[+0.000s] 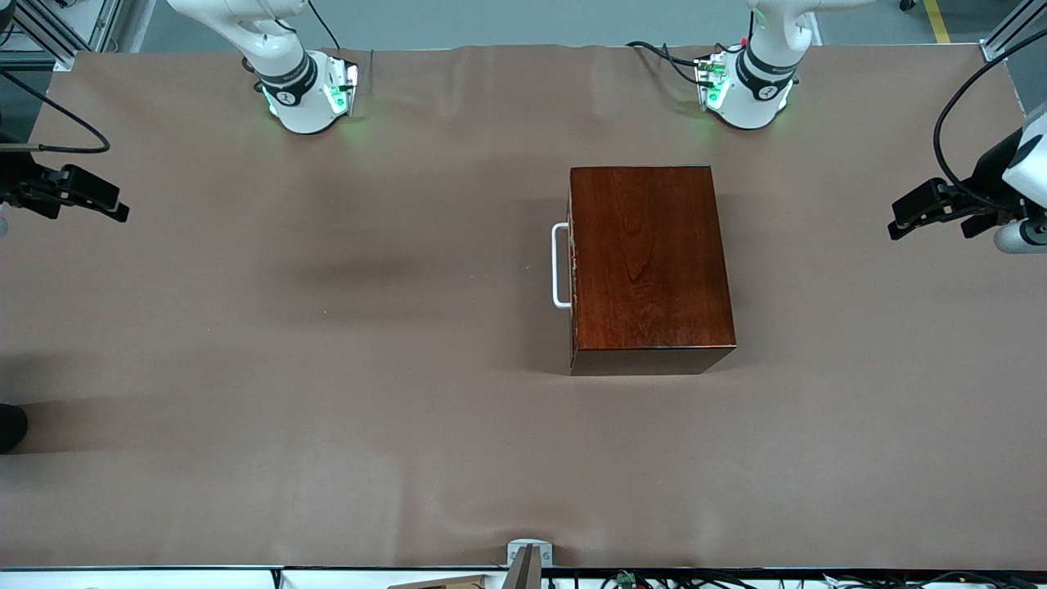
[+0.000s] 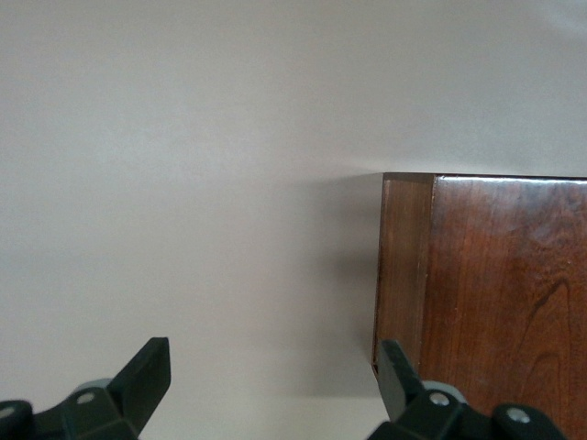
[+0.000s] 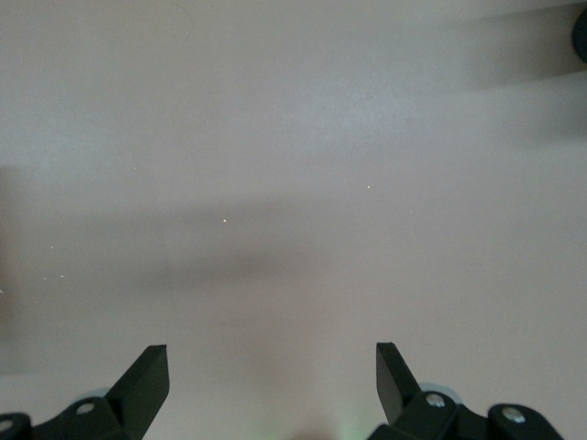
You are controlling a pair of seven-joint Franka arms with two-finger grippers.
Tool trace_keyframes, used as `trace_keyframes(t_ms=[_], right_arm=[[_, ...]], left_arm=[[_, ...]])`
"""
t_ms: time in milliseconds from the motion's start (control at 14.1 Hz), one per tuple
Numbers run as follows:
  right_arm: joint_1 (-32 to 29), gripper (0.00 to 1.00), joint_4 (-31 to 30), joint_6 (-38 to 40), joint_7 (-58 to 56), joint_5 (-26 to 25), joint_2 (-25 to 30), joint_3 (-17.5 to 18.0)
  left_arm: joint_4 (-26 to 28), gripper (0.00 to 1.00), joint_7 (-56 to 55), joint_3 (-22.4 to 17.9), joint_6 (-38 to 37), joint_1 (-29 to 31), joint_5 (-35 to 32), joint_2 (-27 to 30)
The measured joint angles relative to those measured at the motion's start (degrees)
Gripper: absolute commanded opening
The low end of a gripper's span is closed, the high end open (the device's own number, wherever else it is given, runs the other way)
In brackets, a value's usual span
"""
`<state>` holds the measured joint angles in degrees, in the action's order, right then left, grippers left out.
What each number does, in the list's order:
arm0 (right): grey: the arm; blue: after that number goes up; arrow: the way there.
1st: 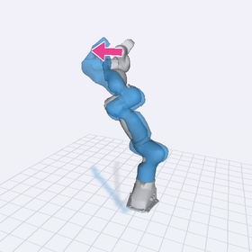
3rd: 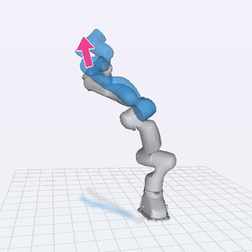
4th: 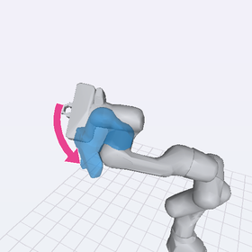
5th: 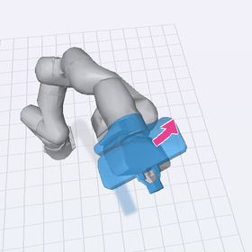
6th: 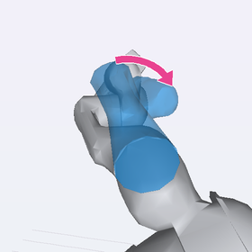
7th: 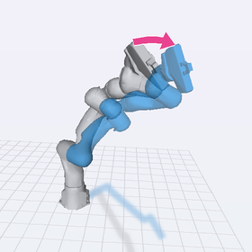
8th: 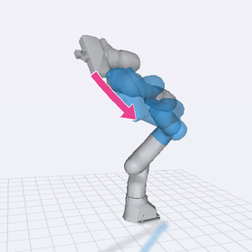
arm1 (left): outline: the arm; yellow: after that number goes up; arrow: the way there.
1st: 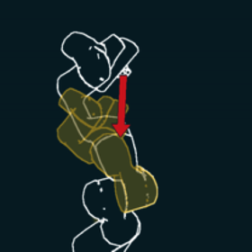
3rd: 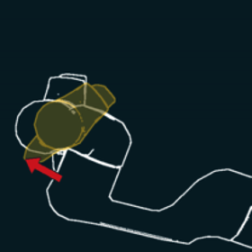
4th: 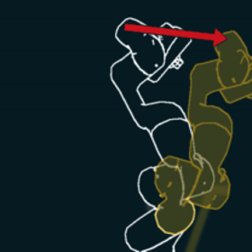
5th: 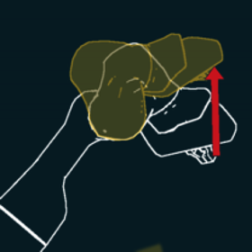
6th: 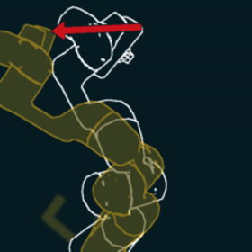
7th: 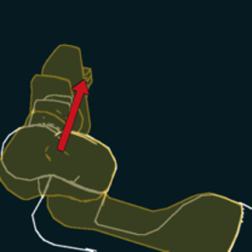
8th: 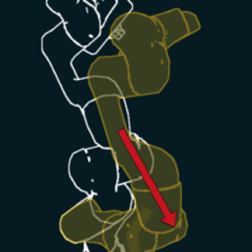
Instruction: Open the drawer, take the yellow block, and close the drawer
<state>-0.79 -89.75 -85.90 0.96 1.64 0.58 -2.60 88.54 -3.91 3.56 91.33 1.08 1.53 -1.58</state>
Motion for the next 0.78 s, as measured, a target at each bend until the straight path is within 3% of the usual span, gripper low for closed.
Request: trace_keyframes(t_ms=[568,782], right_arm=[[0.01,1.0,0.39,0.08,0.0,0.0,-0.26,0.0],[0.01,1.0,0.39,0.09,-0.01,0.0,-0.68,0.01]], left_arm=[[-0.1,1.0,-0.79,1.42,1.13,-0.96,0.01,-1.4],[-0.66,1.0,-3.2,3.61,1.39,-4.17,0.04,-3.18]])
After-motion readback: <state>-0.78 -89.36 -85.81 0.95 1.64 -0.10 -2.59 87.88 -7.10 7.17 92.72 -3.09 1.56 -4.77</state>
